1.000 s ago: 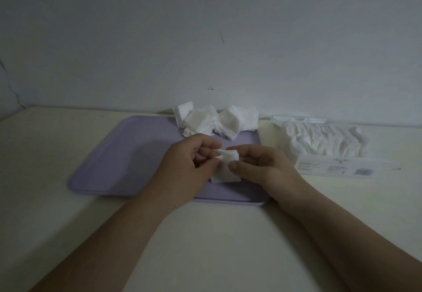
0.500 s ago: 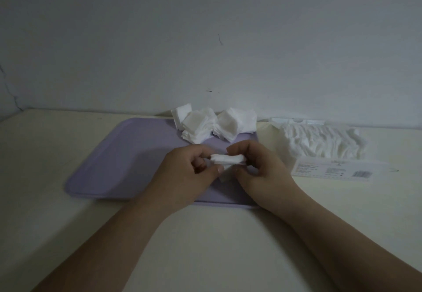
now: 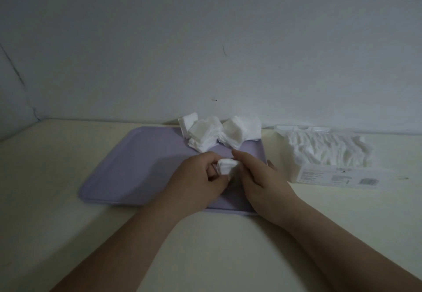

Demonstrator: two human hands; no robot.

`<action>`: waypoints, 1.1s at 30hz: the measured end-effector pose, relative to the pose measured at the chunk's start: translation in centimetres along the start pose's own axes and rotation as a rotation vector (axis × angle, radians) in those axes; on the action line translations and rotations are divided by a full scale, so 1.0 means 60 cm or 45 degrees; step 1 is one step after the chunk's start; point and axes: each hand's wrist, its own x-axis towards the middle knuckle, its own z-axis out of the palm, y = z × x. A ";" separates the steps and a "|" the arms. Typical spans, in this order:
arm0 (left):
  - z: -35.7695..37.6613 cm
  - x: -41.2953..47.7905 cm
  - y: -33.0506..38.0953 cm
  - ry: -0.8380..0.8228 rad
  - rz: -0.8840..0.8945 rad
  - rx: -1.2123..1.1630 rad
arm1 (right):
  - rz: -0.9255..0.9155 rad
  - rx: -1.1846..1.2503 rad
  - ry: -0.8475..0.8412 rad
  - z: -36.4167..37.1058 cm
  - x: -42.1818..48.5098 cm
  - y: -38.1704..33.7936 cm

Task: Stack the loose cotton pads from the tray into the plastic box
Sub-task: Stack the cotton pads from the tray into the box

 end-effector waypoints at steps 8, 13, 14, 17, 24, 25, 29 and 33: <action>0.000 -0.005 0.009 -0.014 -0.145 -0.065 | -0.034 0.391 0.098 0.001 0.008 0.012; -0.004 -0.009 0.017 0.104 -0.206 -0.297 | 0.000 0.545 0.187 -0.002 0.010 0.015; -0.006 -0.011 0.020 0.103 -0.219 -0.346 | 0.023 0.582 0.206 -0.003 0.010 0.015; -0.009 -0.015 0.030 0.076 -0.235 -0.415 | 0.053 0.644 0.228 -0.007 0.011 0.013; -0.012 -0.018 0.045 0.031 -0.240 -0.484 | 0.040 0.697 0.196 -0.003 0.014 0.015; -0.012 -0.018 0.044 0.033 -0.232 -0.483 | 0.040 0.695 0.197 -0.002 0.014 0.016; -0.013 -0.018 0.040 0.070 -0.207 -0.479 | 0.056 0.688 0.205 -0.001 0.015 0.018; -0.011 -0.019 0.039 0.092 -0.160 -0.481 | 0.081 0.708 0.196 -0.001 0.016 0.021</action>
